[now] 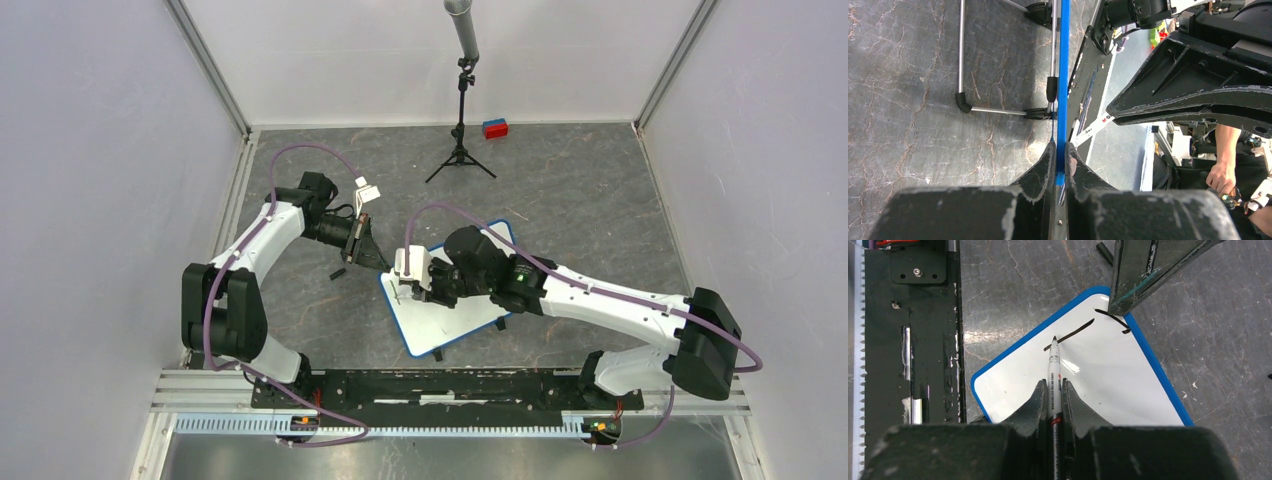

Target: Write a sentence on the whiteboard

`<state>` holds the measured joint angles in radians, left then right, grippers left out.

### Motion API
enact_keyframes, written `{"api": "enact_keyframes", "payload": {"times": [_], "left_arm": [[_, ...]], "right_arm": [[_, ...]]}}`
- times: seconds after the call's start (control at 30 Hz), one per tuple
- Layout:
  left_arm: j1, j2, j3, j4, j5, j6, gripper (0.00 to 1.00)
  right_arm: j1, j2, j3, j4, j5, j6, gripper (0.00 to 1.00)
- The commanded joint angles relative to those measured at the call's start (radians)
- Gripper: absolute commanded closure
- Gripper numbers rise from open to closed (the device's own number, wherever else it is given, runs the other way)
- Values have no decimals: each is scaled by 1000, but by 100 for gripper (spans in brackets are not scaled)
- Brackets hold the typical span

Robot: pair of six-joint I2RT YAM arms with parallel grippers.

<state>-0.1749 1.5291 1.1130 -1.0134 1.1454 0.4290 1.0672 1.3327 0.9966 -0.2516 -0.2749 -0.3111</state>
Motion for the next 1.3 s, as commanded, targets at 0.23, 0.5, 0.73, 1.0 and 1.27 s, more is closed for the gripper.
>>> {"api": "enact_keyframes", "payload": {"times": [0.23,0.5,0.73,1.0,1.27], "left_arm": [[-6,-4,-10,19,27,57,98],[-6,-2,-9,19,24,57,97],[-6,0,-12,19,20,57,98],[-6,3,-9,19,20,58,98],[-6,-5,-15,19,18,65,97]], "right_arm": [[1,-11,50,58,88,9,100],[-17,-16,34,46,103,1,100],[-47,-46,19,27,103,-5,100],[-50,-46,25,22,54,1,100],[-51,-114,15,0,-3,14,100]]}}
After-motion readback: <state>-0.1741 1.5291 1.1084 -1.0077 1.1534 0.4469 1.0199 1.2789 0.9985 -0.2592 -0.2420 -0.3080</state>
